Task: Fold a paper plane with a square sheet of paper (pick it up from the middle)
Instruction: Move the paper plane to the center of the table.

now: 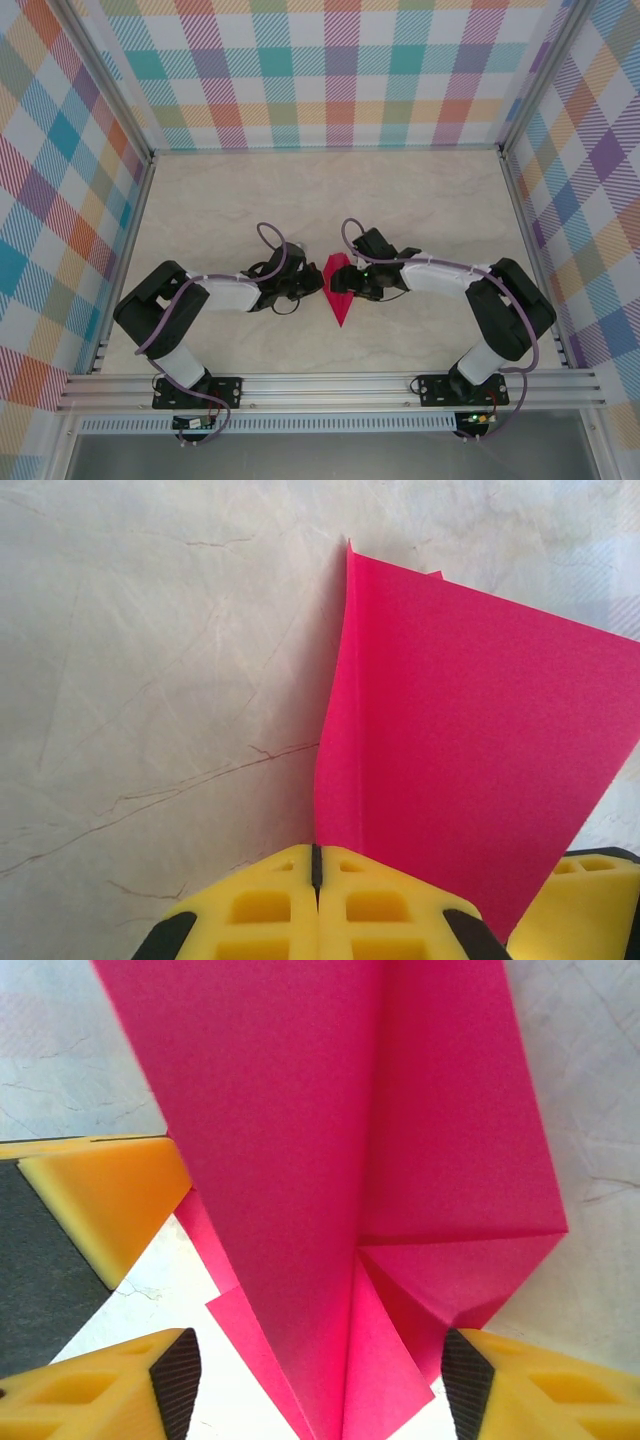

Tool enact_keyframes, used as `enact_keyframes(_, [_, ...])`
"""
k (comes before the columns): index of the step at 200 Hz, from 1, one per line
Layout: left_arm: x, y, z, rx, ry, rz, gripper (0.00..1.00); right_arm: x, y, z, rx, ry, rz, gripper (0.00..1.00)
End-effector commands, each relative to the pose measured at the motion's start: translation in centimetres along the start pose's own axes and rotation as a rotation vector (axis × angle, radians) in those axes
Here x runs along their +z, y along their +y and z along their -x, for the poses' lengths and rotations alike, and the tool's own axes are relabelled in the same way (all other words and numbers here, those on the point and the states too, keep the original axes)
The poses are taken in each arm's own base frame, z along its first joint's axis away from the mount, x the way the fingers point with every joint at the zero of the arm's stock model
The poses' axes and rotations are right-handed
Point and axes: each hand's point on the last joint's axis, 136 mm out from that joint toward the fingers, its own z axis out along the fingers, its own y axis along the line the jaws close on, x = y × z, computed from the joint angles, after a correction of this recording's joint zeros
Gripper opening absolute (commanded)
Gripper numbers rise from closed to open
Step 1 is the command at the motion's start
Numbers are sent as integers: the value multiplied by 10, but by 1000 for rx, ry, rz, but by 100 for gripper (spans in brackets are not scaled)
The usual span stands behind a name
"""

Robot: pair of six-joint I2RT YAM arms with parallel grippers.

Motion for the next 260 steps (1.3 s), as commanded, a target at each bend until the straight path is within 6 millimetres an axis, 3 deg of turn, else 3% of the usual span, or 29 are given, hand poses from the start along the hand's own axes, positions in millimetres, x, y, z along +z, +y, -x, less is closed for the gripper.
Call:
enact_keyframes(1, [-1, 7, 0, -10, -8, 16, 0, -5, 9, -8, -47, 8, 38, 65])
enact_keyframes(90, [-9, -24, 2, 6, 13, -102, 0, 7, 11, -18, -105, 31, -40, 63])
enact_keyframes(154, [-15, -28, 5, 5, -1, -113, 0, 13, 7, -15, -118, 31, -79, 62])
enact_keyframes(192, [-14, -24, 4, 3, -1, -101, 0, 10, 6, -13, -106, 10, -85, 55])
enact_keyframes(260, [-12, -21, 3, 1, 1, -85, 0, 6, 6, -11, -92, -7, -95, 31])
